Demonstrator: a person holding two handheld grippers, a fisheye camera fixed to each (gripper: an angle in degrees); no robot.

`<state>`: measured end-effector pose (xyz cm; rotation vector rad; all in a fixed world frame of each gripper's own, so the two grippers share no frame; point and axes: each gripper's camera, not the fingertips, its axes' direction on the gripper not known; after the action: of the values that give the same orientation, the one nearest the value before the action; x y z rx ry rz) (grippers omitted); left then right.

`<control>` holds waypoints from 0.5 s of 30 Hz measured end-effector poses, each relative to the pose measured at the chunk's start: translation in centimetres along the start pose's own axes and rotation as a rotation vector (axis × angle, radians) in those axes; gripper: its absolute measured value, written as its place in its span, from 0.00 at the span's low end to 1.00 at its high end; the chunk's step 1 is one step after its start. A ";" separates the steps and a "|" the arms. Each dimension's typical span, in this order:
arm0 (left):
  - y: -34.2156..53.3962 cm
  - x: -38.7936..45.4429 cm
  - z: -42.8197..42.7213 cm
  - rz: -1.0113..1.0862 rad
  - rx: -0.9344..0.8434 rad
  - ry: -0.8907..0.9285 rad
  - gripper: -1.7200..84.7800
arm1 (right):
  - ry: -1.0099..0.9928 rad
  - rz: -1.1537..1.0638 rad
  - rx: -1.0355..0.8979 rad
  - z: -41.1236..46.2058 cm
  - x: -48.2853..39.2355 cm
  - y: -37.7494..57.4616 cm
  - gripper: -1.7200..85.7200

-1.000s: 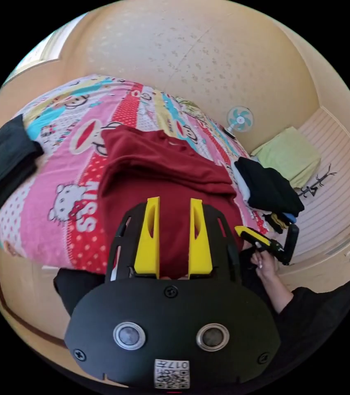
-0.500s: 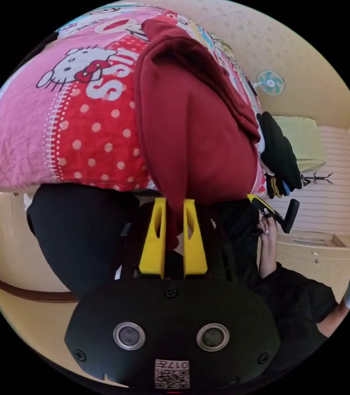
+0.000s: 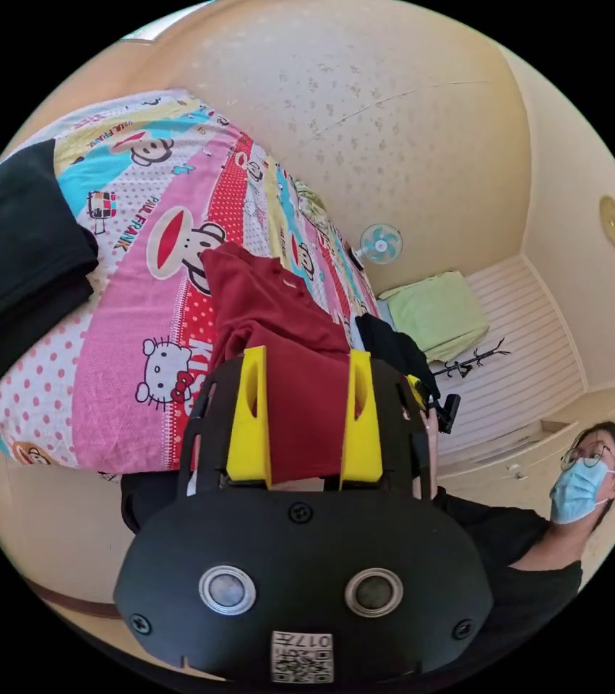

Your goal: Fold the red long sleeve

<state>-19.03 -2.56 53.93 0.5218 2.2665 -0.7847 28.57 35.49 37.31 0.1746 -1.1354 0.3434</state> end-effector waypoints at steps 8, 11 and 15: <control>8.4 -3.2 1.7 -0.015 -0.099 -0.343 0.21 | 0.089 0.065 -0.464 8.1 5.2 12.5 0.17; 8.0 -2.5 0.6 -0.001 -0.085 -0.378 0.20 | 0.048 0.083 -0.506 9.3 5.9 13.3 0.13; 6.4 -2.5 1.2 -0.007 -0.221 -0.482 0.10 | -0.008 0.054 -0.536 9.3 5.7 11.7 0.07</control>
<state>-13.20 0.97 52.51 0.1931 1.8734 -0.5777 18.65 44.54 45.89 -0.3272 -1.2034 0.0770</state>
